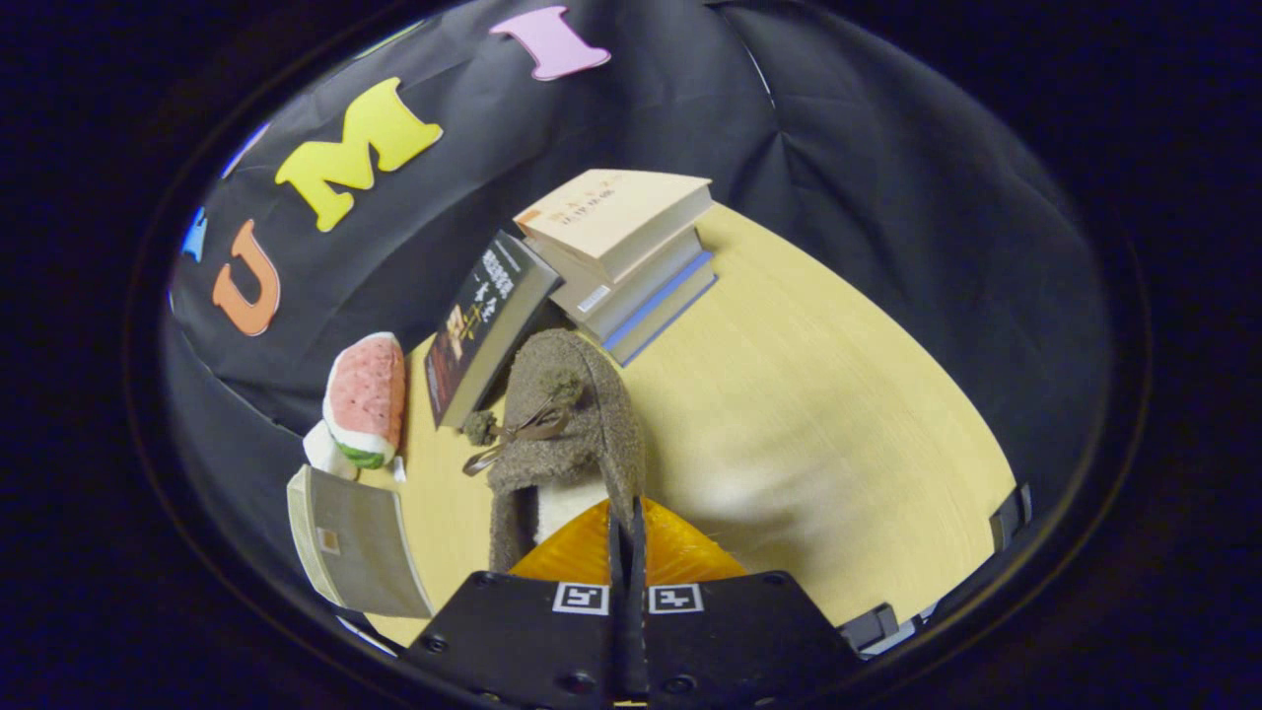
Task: Open the storage box then place both shoes into the box .Put the left shoe in first, then the right shoe, with the right side of both shoes facing outward in a uniform manner.
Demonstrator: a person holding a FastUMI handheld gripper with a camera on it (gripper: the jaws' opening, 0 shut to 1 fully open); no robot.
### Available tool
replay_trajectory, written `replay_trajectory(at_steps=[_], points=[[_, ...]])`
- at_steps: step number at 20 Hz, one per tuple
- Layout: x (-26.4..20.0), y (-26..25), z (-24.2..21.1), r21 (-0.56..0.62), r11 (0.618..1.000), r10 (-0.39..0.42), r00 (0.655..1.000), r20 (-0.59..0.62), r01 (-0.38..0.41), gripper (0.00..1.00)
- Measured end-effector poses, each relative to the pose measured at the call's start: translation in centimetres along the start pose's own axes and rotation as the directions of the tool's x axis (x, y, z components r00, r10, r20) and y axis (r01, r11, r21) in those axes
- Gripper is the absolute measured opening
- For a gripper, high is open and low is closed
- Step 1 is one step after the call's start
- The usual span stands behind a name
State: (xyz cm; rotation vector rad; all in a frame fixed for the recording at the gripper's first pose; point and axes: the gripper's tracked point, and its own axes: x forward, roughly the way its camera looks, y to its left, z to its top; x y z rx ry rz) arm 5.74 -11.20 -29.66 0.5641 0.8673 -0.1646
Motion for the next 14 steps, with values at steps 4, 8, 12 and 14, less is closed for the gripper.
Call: replay_trajectory(at_steps=[4, 8, 12, 14], points=[[-3.2, 5.7, -0.7, -0.024, 1.000, 0.003, 0.999, 0.040, -0.002, 0.00], [-5.6, 13.6, -1.6, 0.002, 0.999, 0.040, 0.997, 0.067, -0.040, 0.00], [-7.4, 23.1, -4.0, -0.013, 0.994, 0.112, 0.991, 0.077, -0.112, 0.00], [-8.0, 27.5, -5.9, -0.042, 0.989, 0.144, 0.987, 0.067, -0.141, 0.00]])
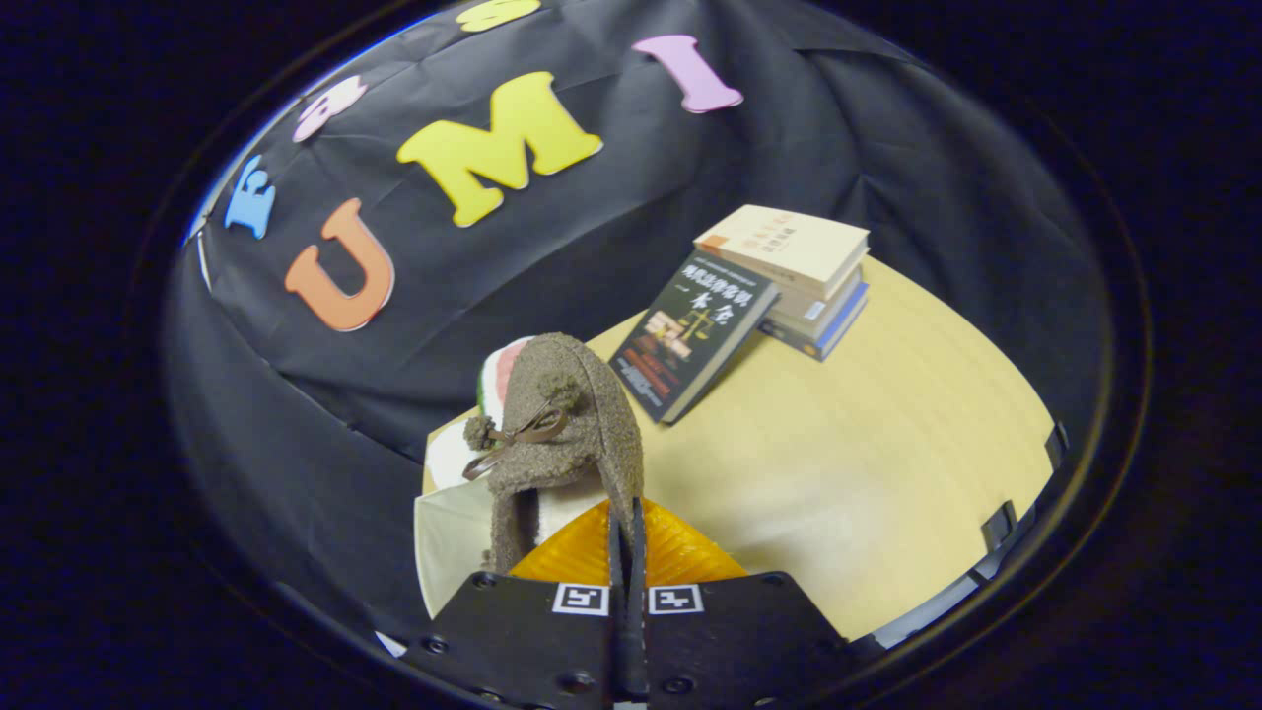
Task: Open the storage box then place both shoes into the box .Put the left shoe in first, then the right shoe, with the right side of both shoes facing outward in a uniform manner.
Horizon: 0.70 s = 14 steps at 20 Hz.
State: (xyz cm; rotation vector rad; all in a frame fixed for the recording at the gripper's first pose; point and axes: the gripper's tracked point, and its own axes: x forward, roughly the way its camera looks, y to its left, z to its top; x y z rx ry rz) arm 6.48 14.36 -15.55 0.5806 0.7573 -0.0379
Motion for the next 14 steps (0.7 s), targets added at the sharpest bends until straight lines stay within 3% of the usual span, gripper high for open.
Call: replay_trajectory(at_steps=[6, 14], points=[[2.0, 9.6, -5.9, -0.051, 0.998, 0.025, 0.999, -0.038, -0.027, 0.00], [6.2, 11.4, -12.8, -0.168, 0.980, -0.117, 0.992, -0.056, 0.106, 0.00]])
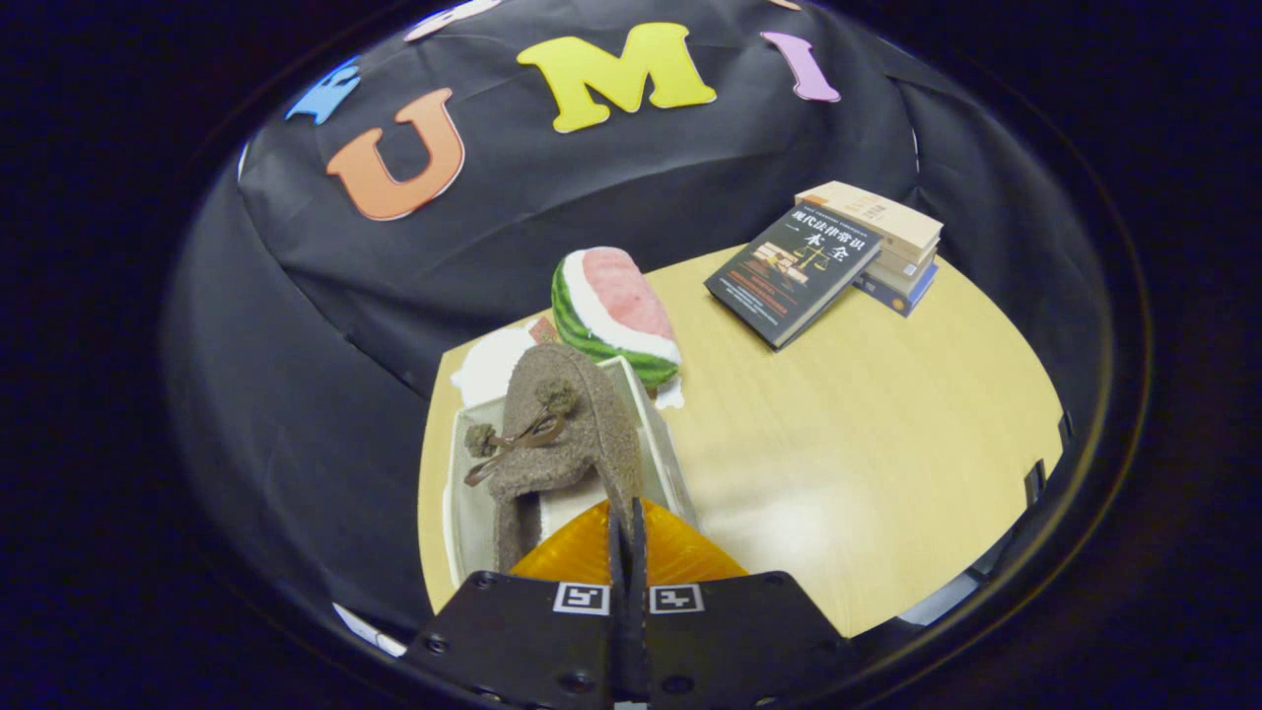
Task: Open the storage box then place both shoes into the box .Put the left shoe in first, then the right shoe, with the right side of both shoes facing outward in a uniform manner.
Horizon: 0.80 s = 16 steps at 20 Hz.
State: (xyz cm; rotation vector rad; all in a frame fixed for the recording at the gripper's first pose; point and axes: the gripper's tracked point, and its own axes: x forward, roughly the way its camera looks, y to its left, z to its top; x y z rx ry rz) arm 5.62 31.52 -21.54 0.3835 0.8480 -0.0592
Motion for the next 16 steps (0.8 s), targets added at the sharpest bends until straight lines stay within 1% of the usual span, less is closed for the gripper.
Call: replay_trajectory(at_steps=[2, 5, 11, 13, 16], points=[[0.8, -0.1, -1.1, -0.043, 0.998, -0.045, 0.999, 0.006, 0.045, 0.00], [1.9, -0.7, -1.7, -0.113, 0.985, -0.126, 0.990, 0.061, 0.132, 0.00], [3.0, -1.5, -2.6, -0.178, 0.955, -0.219, 0.969, 0.113, 0.236, 0.00], [3.1, -1.2, -2.8, -0.187, 0.951, -0.226, 0.966, 0.121, 0.246, 0.00], [3.1, -1.1, -3.0, -0.184, 0.953, -0.221, 0.967, 0.125, 0.241, 0.08]])
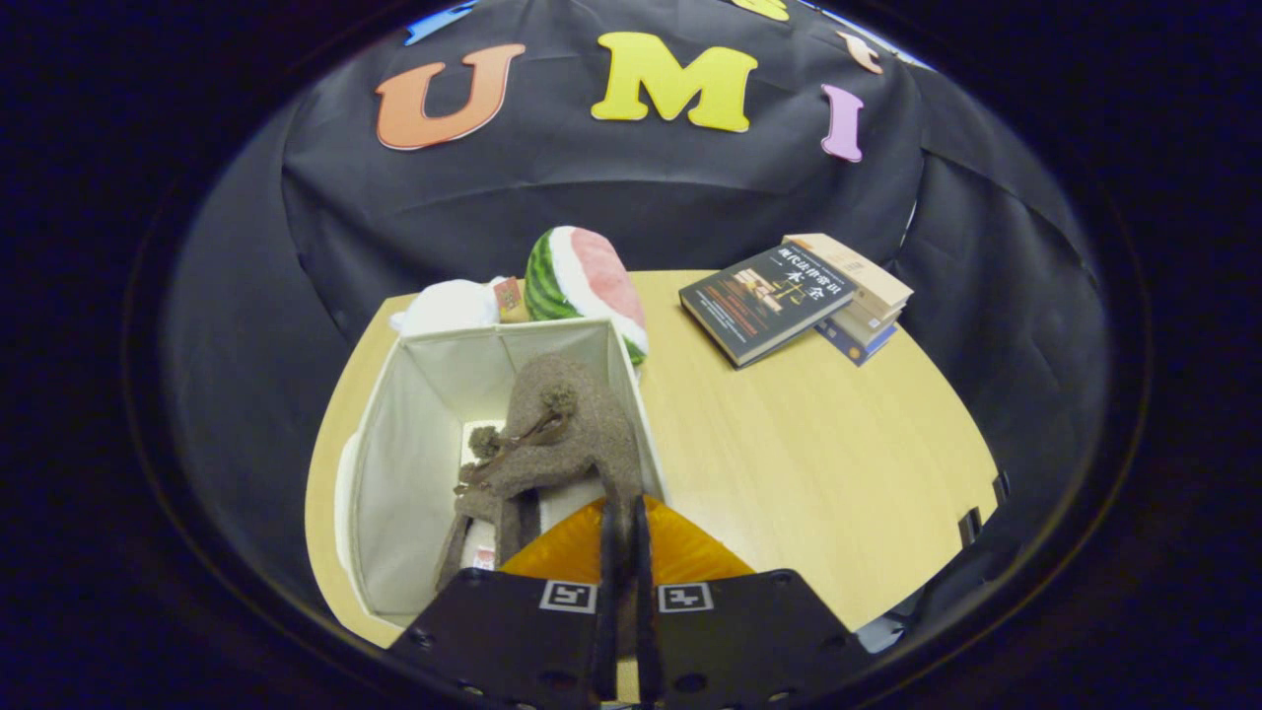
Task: Open the storage box then place both shoes into the box .Put the left shoe in first, then the right shoe, with the right side of both shoes facing outward in a uniform manner.
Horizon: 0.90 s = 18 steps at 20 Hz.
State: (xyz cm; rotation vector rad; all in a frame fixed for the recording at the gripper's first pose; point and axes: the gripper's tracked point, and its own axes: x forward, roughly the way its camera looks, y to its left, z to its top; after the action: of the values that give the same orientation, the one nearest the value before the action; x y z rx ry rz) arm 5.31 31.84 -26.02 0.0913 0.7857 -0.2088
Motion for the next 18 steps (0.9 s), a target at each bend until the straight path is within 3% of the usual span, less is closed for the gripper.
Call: replay_trajectory(at_steps=[5, 12, 16, 18], points=[[-0.9, 0.5, 0.6, 0.002, 1.000, 0.029, 0.999, 0.028, -0.029, 0.14], [-5.1, 0.9, 3.8, -0.051, 0.988, 0.154, 0.975, 0.159, -0.148, 0.59], [-8.1, -0.3, 6.6, -0.091, 0.971, 0.239, 0.936, 0.259, -0.222, 0.94], [-9.4, -2.1, 8.2, -0.088, 0.969, 0.246, 0.918, 0.310, -0.230, 0.97]])
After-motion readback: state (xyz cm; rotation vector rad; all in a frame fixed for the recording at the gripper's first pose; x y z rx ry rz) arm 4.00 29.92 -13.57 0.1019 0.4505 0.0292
